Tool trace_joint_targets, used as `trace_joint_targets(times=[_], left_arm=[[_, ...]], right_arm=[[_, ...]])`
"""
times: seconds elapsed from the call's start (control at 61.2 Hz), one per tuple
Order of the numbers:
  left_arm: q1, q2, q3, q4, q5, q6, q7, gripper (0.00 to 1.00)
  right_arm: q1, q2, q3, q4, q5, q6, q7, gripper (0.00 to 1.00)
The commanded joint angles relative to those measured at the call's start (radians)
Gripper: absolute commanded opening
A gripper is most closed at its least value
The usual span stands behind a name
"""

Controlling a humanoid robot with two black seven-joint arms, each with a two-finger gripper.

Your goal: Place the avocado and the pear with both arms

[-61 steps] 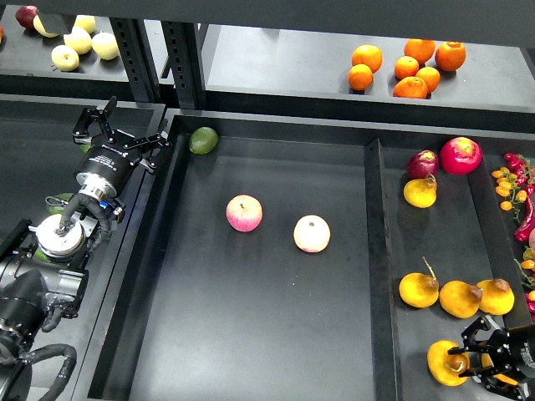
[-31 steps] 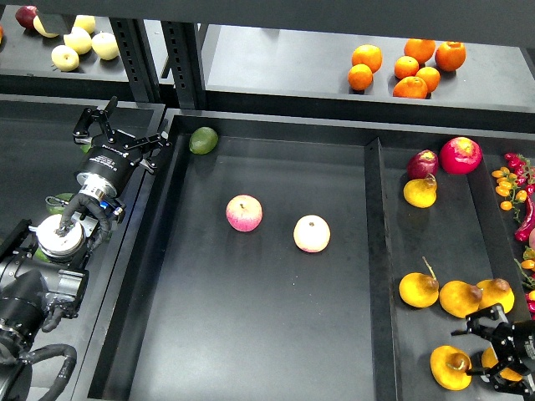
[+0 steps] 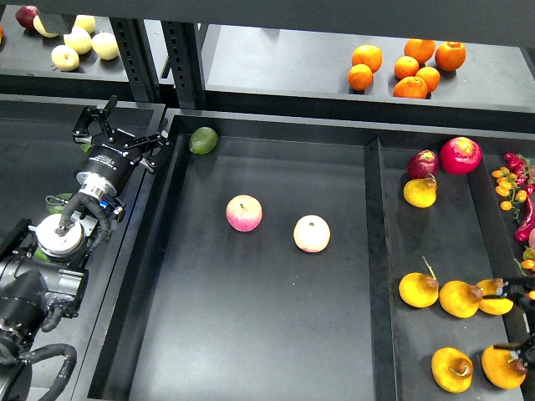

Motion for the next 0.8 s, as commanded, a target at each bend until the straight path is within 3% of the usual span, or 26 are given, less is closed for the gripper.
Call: trace_joint_targets(times=[0.0,0.245,0.571,0.784], left_arm=[[-0.002,0.0,0.003,-0.005,0.0,0.0,-0.002,1.0],[-0.003,0.0,0.0,-0.008,-0.001,0.0,-0.014,1.0],[-0.003,0.0,-0.011,-0.011,-0.001,0.0,-0.018,0.99],[-0.003,0.0,-0.011,-0.025,-0.001,0.0,-0.018,1.0]], right_arm=[[0.0,0.015,0.092,-0.009,0.039,0.0,0.0,0.87],[-0.002,0.087,0.281,-0.023,0.161,0.0,0.0,0.87],[-0.012,0.416,0.566,-0.156,0.152,0.0,0.0,0.87],[-0.002,0.618,0.673,-0.19,0.045,0.0,0.0,0.96]])
